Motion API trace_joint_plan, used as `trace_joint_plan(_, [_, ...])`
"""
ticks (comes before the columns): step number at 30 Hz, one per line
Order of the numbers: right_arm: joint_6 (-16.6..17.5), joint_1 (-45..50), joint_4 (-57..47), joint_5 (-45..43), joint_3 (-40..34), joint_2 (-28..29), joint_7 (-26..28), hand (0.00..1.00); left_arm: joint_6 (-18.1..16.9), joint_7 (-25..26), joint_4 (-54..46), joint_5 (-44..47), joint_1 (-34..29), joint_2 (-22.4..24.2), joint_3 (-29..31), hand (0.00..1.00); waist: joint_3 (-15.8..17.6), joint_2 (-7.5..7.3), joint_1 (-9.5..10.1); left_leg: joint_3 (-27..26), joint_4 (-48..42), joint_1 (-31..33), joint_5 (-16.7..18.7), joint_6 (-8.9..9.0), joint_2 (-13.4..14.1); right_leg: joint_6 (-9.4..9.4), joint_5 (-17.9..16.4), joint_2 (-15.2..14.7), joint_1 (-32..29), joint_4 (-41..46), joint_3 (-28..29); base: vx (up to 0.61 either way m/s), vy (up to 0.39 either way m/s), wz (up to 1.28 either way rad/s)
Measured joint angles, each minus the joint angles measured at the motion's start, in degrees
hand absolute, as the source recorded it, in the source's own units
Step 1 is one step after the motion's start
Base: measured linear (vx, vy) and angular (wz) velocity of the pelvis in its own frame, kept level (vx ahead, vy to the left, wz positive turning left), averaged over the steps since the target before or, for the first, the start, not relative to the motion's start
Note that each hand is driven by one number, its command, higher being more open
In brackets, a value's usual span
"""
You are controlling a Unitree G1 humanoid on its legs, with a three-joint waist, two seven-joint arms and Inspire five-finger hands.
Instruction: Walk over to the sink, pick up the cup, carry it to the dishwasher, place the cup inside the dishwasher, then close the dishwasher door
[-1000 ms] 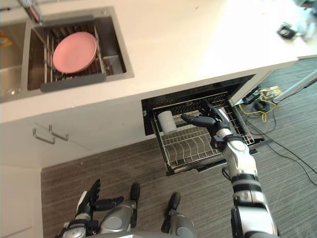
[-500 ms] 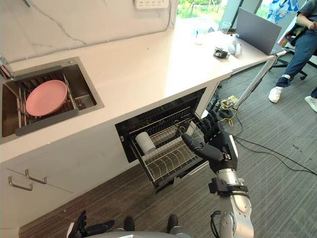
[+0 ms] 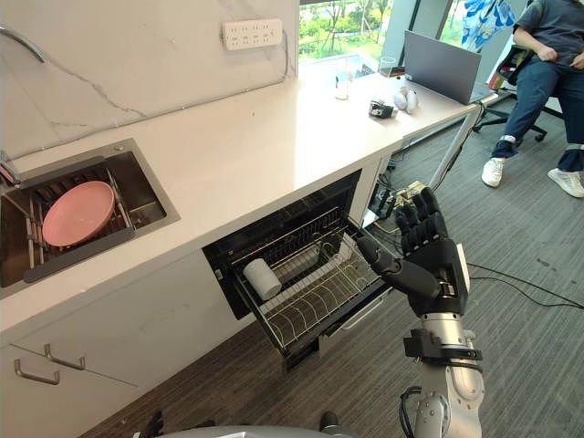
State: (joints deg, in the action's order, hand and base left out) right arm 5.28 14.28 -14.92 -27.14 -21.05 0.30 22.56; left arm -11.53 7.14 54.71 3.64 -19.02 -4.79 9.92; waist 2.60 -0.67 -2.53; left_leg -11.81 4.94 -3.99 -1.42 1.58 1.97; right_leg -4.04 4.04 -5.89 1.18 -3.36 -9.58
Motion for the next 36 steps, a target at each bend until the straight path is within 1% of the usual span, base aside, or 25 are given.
trace_joint_plan(3, [0.0,0.1,0.0,0.0,0.7,0.0,0.1,1.00,0.1,-0.3,0.7,0.9,0.2,0.0,0.0,1.00,0.0,0.06,0.04,-1.8,0.2,-0.2,0.4,0.18,0.3,-0.01,0.0,0.4,-0.4,0.1,1.6,-0.01,-0.003,-0.26])
trace_joint_plan(6, [0.6,1.6,0.0,-0.4,1.7,-0.4,0.4,1.00,0.1,-1.3,2.1,1.0,1.2,-0.3,-0.1,1.00,-0.1,0.19,-0.10,-1.7,0.3,-0.3,0.5,0.25,0.5,-0.12,-0.2,0.5,-0.1,0.0,1.4,0.00,-0.015,-0.02])
trace_joint_plan(8, [0.6,2.5,0.4,-0.8,3.8,-1.3,0.8,1.00,0.1,-1.5,2.3,1.5,1.7,-0.4,0.0,1.00,-0.1,0.25,-0.10,-0.4,0.3,-0.2,0.4,0.21,0.5,-0.01,-0.5,0.4,0.4,-0.1,-0.2,0.02,-0.029,0.33])
trace_joint_plan(11, [0.6,2.6,1.7,-0.8,8.7,-2.4,1.9,1.00,-0.6,-1.5,2.7,2.7,1.9,-0.5,0.7,1.00,-0.2,0.28,0.19,3.3,0.3,-0.1,0.1,0.24,0.3,-0.12,-1.6,0.1,2.2,0.0,-4.0,0.02,-0.030,0.69])
trace_joint_plan(12, [0.3,2.7,2.6,-0.8,10.6,-2.7,2.9,1.00,-1.6,-1.6,3.5,4.1,2.0,-0.2,1.4,1.00,-0.5,0.23,0.30,5.7,0.3,0.8,-0.3,0.15,0.0,-0.39,-2.6,-0.2,2.7,0.3,-6.9,0.03,-0.022,1.49])
trace_joint_plan(13, [-1.0,2.8,2.8,-0.6,11.4,-1.9,3.6,1.00,-2.6,-2.1,3.9,4.9,2.1,0.5,3.9,1.00,-1.1,-0.02,0.55,4.6,0.4,2.8,0.9,-0.96,0.1,-0.64,-3.0,-1.1,3.3,0.2,-12.3,0.04,-0.004,1.81])
trace_joint_plan(14, [-1.1,2.8,2.7,-0.2,11.3,-1.6,3.5,1.00,-2.9,-2.5,4.2,4.9,2.4,0.9,5.1,1.00,-1.1,-0.12,0.59,0.7,0.3,3.3,1.4,-1.56,0.8,-0.84,-3.0,-1.7,3.9,-0.1,-15.3,0.03,0.012,1.84])
trace_joint_plan(15, [-1.0,2.6,2.6,-0.1,10.9,-1.6,3.2,1.00,-3.2,-2.8,4.6,4.8,2.6,1.3,6.2,1.00,-1.1,-0.29,0.61,-3.6,-0.3,3.8,1.4,-1.72,1.5,-1.23,-3.2,-2.4,4.6,-0.2,-18.2,0.09,0.099,2.06])
trace_joint_plan(16, [-1.1,2.3,2.9,0.1,9.2,-2.4,2.0,1.00,-3.4,-2.8,4.8,4.6,3.0,2.0,8.6,1.00,-1.0,-0.21,0.97,-11.8,-4.3,5.9,0.5,-2.08,4.3,-2.03,-3.9,-3.4,6.2,0.5,-23.3,0.09,0.124,2.23])
trace_joint_plan(17, [-1.1,1.8,3.2,0.2,7.4,-3.8,1.4,1.00,-3.3,-2.7,4.9,4.4,2.9,2.7,10.4,1.00,-1.0,0.66,1.87,-13.7,-5.9,6.3,-1.3,0.47,5.0,-2.63,-4.7,-3.8,7.4,1.5,-25.7,0.12,0.220,2.18])
trace_joint_plan(18, [-1.2,0.0,4.6,0.2,6.2,-5.5,1.2,1.00,-3.3,-2.1,5.0,4.1,1.6,3.0,12.4,1.00,-1.1,1.04,3.79,-11.6,-5.3,5.7,-1.4,0.34,3.7,-3.06,-5.5,-5.0,8.3,3.1,-27.1,0.08,0.214,1.39])
trace_joint_plan(20, [-1.2,-2.9,4.9,0.0,6.3,-5.8,2.0,1.00,-3.2,-1.3,5.2,3.3,-0.9,3.1,14.6,1.00,-0.8,0.70,4.80,-9.0,-4.3,5.2,-1.5,-0.16,2.0,-3.40,-5.7,-6.4,9.2,4.1,-26.5,0.07,0.211,0.75])
trace_joint_plan(21, [-1.2,-5.2,4.9,0.0,6.6,-4.9,2.9,1.00,-3.2,-0.7,6.0,3.0,-2.6,3.1,16.1,1.00,-0.7,0.38,5.26,-8.9,-2.9,4.2,-1.8,-0.66,0.9,-3.68,-5.9,-7.4,9.6,4.6,-25.9,0.04,0.124,0.28])
trace_joint_plan(23, [-0.7,-7.4,4.9,-0.1,7.1,-3.9,3.6,1.00,-3.2,0.1,6.7,3.0,-4.5,4.1,16.7,1.00,-0.6,0.34,5.87,-9.3,-1.0,2.4,-2.0,-1.01,-0.5,-4.02,-6.0,-8.8,9.7,6.0,-25.1,0.04,0.138,-0.04])
trace_joint_plan(24, [-0.3,-7.5,4.9,-0.2,7.1,-3.7,3.6,1.00,-3.2,0.1,6.9,3.0,-4.7,4.4,16.6,1.00,-0.6,0.30,5.85,-9.3,-0.6,2.0,-2.0,-1.16,-0.9,-4.21,-6.2,-9.4,9.7,6.7,-25.1,0.03,0.140,-0.02])
trace_joint_plan(26, [0.3,-6.9,5.0,-0.1,7.0,-3.5,1.8,1.00,-3.1,-0.7,7.0,2.3,-3.5,5.9,15.2,1.00,-0.5,0.40,5.74,-8.6,0.0,1.1,-1.2,-2.22,-2.2,-4.41,-6.3,-11.8,8.9,11.3,-25.0,0.01,0.108,0.12])
trace_joint_plan(28, [0.3,-6.4,5.1,0.5,6.9,-3.1,0.1,1.00,-3.1,-1.1,7.1,0.9,-2.7,4.9,13.8,1.00,-0.3,0.55,5.07,-8.1,0.2,0.8,-0.2,-3.07,-2.8,-3.83,-6.6,-14.3,6.5,18.7,-24.9,-0.01,0.113,0.19])
trace_joint_plan(29, [0.4,-6.1,5.1,0.8,6.8,-3.0,-0.6,1.00,-3.1,-1.1,7.1,0.9,-1.7,4.4,13.2,1.00,0.3,0.24,4.56,-7.2,0.2,0.7,0.3,-3.85,-3.7,-0.42,-7.4,-16.8,3.8,25.9,-23.9,0.00,0.120,0.44])
trace_joint_plan(30, [0.4,-5.6,5.0,1.7,6.8,-2.9,-1.0,1.00,-3.0,-1.1,6.9,0.9,0.0,3.8,12.3,1.00,0.8,0.03,3.89,-5.8,0.2,0.6,0.5,-4.26,-4.4,2.57,-7.7,-17.7,0.9,31.7,-19.1,0.02,0.115,0.56])
trace_joint_plan(31, [0.4,-5.1,5.0,2.2,7.0,-2.8,-1.2,1.00,-2.9,-1.1,6.7,0.8,0.8,3.2,11.4,1.00,1.0,-0.23,3.37,-4.8,0.2,0.5,0.6,-4.28,-4.6,2.31,-8.2,-17.1,-0.5,34.1,-15.8,0.07,0.078,0.71])
trace_joint_plan(32, [0.4,-4.0,4.9,2.8,7.7,-2.3,-1.8,1.00,-2.7,-1.3,5.7,0.9,1.5,1.6,9.5,1.00,1.2,-0.53,2.53,-2.9,0.2,0.6,0.6,-4.41,-4.9,1.04,-9.9,-14.7,-2.2,37.1,-10.6,0.08,0.030,0.65])
trace_joint_plan(33, [0.4,-3.5,4.8,3.0,8.0,-2.2,-2.1,1.00,-2.7,-1.3,5.3,0.9,2.1,1.2,8.8,1.00,1.3,-0.85,2.25,-2.1,0.0,0.5,0.8,-4.64,-4.9,0.26,-11.0,-13.0,-2.6,37.8,-8.7,0.12,0.011,0.74])
trace_joint_plan(34, [0.0,-2.7,4.2,3.7,8.2,-2.2,-2.8,1.00,-2.3,-1.6,4.6,0.9,3.1,0.7,8.6,1.00,1.4,-1.17,1.89,-0.6,-0.5,0.6,1.1,-5.26,-4.9,-1.09,-13.4,-9.1,-3.4,37.9,-6.2,0.11,-0.008,0.65])
trace_joint_plan(35, [-0.1,-2.2,3.3,3.8,8.2,-2.3,-3.1,1.00,-2.2,-1.8,4.0,0.9,3.6,0.4,8.4,1.00,1.4,-1.26,1.56,0.8,-0.6,0.6,1.3,-5.48,-4.9,-1.99,-15.6,-5.5,-4.4,37.3,-5.0,0.13,-0.017,0.59])
trace_joint_plan(36, [-0.1,-2.1,2.7,3.8,8.1,-2.3,-3.3,1.00,-2.2,-1.8,3.7,0.9,3.7,0.3,7.9,1.00,1.4,-1.24,1.47,1.2,-0.6,0.7,1.3,-5.57,-4.9,-1.96,-16.5,-3.7,-5.2,36.5,-4.8,0.15,-0.035,0.43])
